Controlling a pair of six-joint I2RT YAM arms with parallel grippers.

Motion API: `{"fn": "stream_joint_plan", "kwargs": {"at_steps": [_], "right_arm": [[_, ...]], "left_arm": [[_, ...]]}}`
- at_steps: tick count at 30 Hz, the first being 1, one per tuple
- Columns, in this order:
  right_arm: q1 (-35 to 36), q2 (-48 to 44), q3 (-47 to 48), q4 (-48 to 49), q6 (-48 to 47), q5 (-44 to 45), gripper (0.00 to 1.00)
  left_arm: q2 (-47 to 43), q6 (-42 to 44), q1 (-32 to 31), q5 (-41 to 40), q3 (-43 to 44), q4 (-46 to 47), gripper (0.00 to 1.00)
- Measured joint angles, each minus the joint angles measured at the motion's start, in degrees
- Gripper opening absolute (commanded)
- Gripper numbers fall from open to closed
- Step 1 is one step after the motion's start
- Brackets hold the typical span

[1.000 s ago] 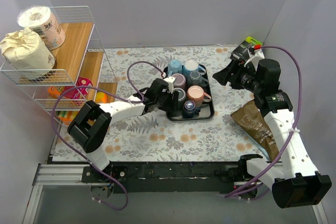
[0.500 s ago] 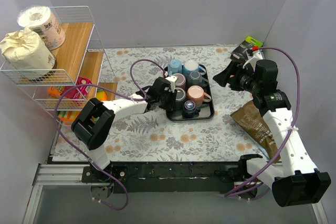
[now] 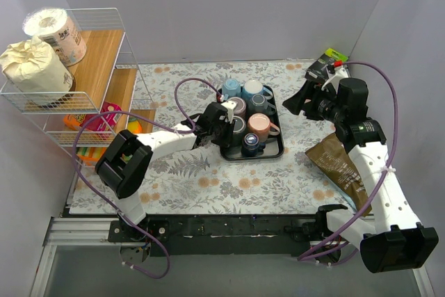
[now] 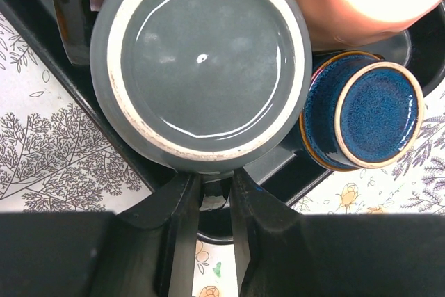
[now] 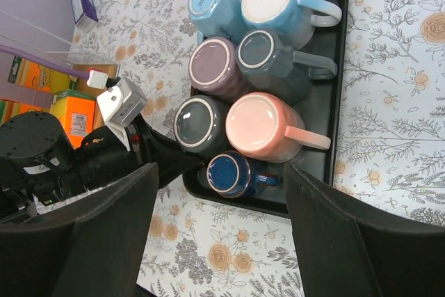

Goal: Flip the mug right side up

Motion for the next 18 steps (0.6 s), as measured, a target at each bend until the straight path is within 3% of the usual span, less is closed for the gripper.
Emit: {"fn": "stream_joint_plan", "kwargs": {"at_steps": [15, 18], "right_arm": [[0.00, 0.33, 1.11, -0.11, 2.71, -2.93, 0.79], [0.00, 0.31, 1.09, 0.24, 3.26, -3.91, 0.90]], "left_arm": [[-7.76, -2.08, 0.07, 0.28, 0.02, -4.17, 0.00], [-9.14, -3.06, 0.07, 0.68, 0.04, -4.94, 0.00]]}}
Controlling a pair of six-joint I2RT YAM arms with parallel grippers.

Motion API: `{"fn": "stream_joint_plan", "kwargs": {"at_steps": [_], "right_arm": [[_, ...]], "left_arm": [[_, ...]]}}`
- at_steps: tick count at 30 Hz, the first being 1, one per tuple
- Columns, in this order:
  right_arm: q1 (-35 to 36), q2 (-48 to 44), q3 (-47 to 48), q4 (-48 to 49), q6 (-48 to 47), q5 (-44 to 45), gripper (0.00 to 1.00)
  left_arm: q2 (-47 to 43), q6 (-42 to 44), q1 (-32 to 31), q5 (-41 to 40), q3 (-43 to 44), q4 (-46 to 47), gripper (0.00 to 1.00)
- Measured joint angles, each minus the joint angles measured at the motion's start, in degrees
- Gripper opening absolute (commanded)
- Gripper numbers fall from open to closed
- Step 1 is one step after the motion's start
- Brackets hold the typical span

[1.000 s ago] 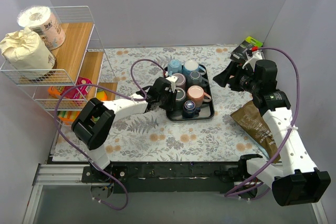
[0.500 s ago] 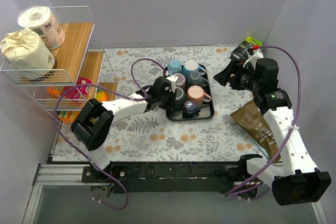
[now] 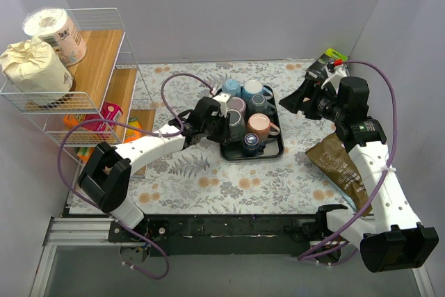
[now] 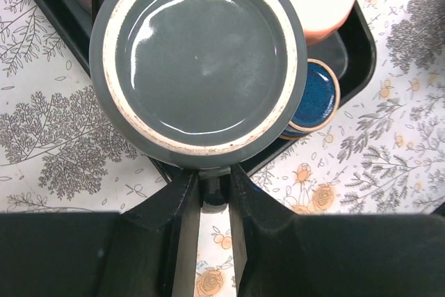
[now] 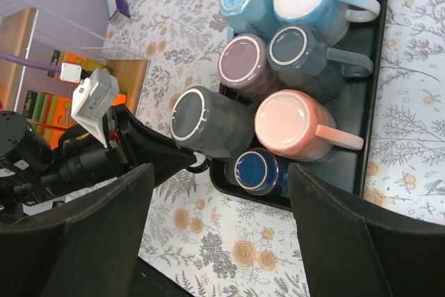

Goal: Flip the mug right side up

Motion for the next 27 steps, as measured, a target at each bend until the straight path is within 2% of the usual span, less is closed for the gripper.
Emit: {"fn": "stream_joint_plan", "kwargs": {"at_steps": [2, 10, 16, 25, 27], "right_arm": [[0.00, -0.28, -0.31, 1.03, 0.72, -1.03, 0.98], [0.15, -5.51, -5.11, 9.18, 3.13, -8.07, 0.98], [2.36, -6.01, -7.04, 18.69, 7.50, -13.60, 0.94], [13.94, -3.39, -10.49, 32.50, 14.49, -13.03, 0.85], [16.00, -2.43, -10.80, 35.28, 15.50, -12.33, 0.79]], "left_arm": [[-1.07, -0.57, 0.00, 0.26, 0.13, -0.79, 0.00], [-5.99, -3.06, 0.00, 1.77, 7.89, -2.78, 0.00], [-8.98, -5.92, 0.00, 3.85, 14.19, -0.48, 0.00], [-13.35, -12.90, 0.00, 9.09, 16.28, 5.51, 0.00], [-14.23, -14.73, 0.00, 10.51, 16.28, 7.23, 0.00]]}}
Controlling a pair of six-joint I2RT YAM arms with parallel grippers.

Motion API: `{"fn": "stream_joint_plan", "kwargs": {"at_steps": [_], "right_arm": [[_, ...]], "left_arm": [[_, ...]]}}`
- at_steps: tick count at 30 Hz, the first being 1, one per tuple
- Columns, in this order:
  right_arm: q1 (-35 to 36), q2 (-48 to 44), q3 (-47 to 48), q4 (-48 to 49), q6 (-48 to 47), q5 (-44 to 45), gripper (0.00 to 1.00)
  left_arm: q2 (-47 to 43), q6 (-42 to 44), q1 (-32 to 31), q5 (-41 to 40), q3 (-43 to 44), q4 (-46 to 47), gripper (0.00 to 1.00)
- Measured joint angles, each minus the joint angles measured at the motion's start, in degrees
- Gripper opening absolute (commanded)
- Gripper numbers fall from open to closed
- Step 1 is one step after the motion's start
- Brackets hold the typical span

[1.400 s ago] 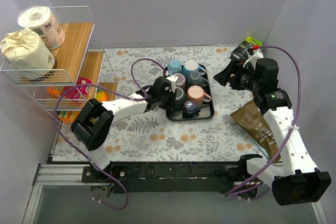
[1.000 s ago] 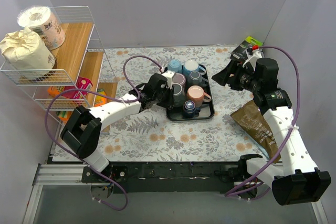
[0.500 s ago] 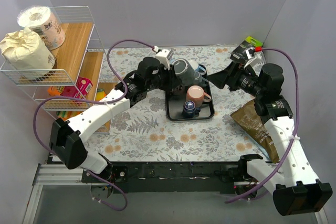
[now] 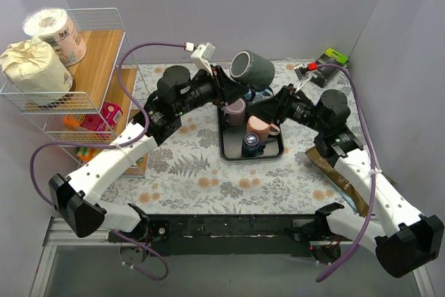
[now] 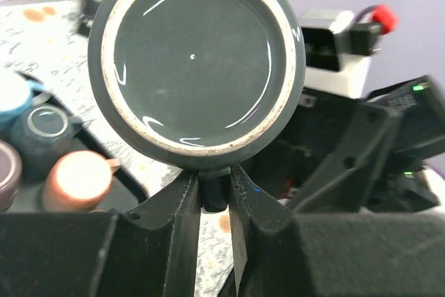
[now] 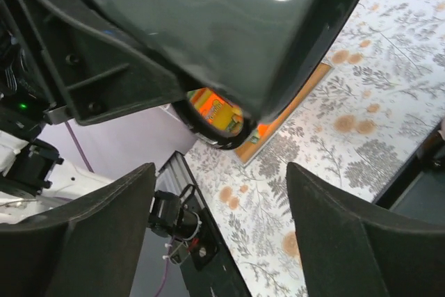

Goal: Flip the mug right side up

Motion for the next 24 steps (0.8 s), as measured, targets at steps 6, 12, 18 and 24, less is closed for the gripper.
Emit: {"fn": "stream_joint_plan", "kwargs": {"at_steps": [6, 12, 18, 24], "right_arm": [[2.10, 2.43, -0.02, 6.16, 1.75, 2.14, 0.69], [2.27, 2.51, -2.89, 19.45, 7.08, 2.47, 0.66], [2.95, 3.17, -3.98, 29.83, 11.17, -0.26, 0.70], [3.41, 3.19, -4.13, 34.47, 13.14, -0.46, 0.61]], "left_arm": [[-2.12, -3.93, 0.00, 2.73, -0.04, 5.03, 0.00], [-4.02, -6.84, 0.07, 4.00, -1.81, 9.55, 0.00], [-4.37, -7.89, 0.11, 4.57, -2.78, 10.78, 0.00], [-4.39, -8.57, 0.11, 5.42, -2.93, 11.72, 0.00]]}}
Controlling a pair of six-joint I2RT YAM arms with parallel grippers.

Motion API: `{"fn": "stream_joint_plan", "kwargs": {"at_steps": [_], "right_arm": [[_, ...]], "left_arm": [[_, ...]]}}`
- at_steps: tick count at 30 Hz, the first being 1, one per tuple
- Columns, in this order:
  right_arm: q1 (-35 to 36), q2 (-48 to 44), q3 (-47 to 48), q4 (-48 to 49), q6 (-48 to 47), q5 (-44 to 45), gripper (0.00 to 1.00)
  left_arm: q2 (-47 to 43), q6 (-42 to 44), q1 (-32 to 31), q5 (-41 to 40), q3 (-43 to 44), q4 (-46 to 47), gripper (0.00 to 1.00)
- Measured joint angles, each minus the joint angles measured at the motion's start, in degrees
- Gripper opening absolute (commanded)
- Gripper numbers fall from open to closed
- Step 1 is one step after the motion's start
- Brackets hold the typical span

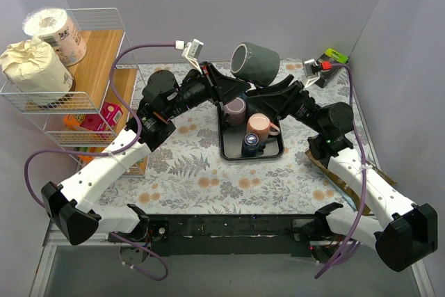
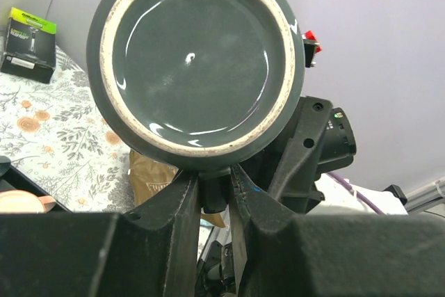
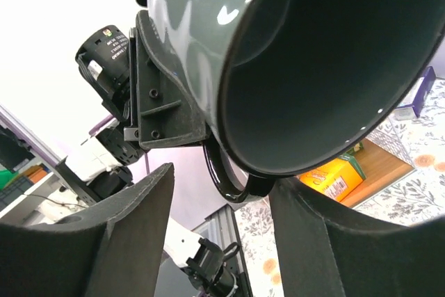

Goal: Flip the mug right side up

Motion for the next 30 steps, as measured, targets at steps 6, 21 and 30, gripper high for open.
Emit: {"fn": "stream_joint_plan", "kwargs": {"at_steps": [6, 21, 30], "right_arm": [[0.09, 1.27, -1.14, 5.25, 3.96, 0.59, 0.55], [0.57, 3.10, -3.58, 13.99, 12.63, 4.81, 0.34], [0.63, 4.02, -4.46, 14.80, 16.44, 6.05, 0.01]], "left_arm": [[-1.18, -0.50, -0.02, 0.85, -1.36, 1.51, 0.00], [-2.71, -1.62, 0.00, 2.27, -4.33, 6.45, 0.00], [-3.17, -1.57, 0.33, 2.64, -6.16, 8.66, 0.00]]}}
